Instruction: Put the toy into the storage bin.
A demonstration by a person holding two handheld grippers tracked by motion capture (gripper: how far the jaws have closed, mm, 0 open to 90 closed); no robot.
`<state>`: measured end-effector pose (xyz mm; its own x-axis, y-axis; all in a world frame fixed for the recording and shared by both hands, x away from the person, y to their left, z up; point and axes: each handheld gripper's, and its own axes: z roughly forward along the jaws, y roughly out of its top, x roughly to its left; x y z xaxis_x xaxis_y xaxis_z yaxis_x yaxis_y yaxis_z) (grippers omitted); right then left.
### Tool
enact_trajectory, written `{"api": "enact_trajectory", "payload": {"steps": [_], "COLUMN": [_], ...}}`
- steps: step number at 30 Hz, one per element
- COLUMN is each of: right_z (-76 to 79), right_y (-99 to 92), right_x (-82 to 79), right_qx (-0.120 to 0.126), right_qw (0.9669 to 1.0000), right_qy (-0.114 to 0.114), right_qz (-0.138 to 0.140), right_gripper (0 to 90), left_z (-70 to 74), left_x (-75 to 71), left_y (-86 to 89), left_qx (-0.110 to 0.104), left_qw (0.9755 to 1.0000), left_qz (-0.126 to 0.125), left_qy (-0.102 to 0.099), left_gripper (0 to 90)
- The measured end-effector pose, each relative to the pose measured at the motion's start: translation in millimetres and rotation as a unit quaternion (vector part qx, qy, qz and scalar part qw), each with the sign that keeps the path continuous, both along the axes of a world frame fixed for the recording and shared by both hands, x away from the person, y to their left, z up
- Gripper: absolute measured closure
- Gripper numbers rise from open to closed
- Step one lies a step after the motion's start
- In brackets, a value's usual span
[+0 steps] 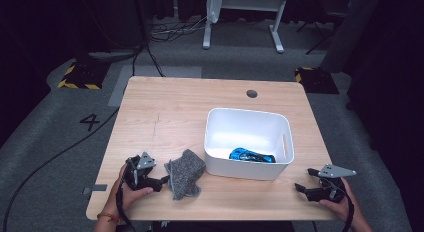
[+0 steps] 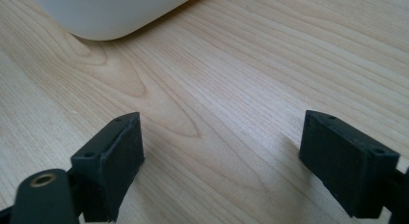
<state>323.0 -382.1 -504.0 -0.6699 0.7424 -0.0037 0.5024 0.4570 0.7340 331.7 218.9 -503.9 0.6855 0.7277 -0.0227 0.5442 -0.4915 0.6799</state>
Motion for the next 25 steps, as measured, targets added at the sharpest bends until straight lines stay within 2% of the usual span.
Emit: {"api": "enact_trajectory", "payload": {"steps": [18,25], "right_z": [0.0,0.0], "right_y": [-0.1,-0.8], "right_x": [0.0,0.6], "right_qx": [0.000,0.001], "right_qw": [1.0000,0.9999], "right_qy": [0.000,0.000], "right_qz": [0.000,-0.012], "right_gripper": [15.7,15.8], "left_z": [0.1,0.2], "left_x": [1.1,1.3], "left_y": [-0.4,-0.3], "left_qx": [0.001,0.003], "left_qw": [1.0000,1.0000], "left_qz": [0.000,0.000], "left_qy": [-0.001,-0.003], "left_gripper": [14.9,14.8]}}
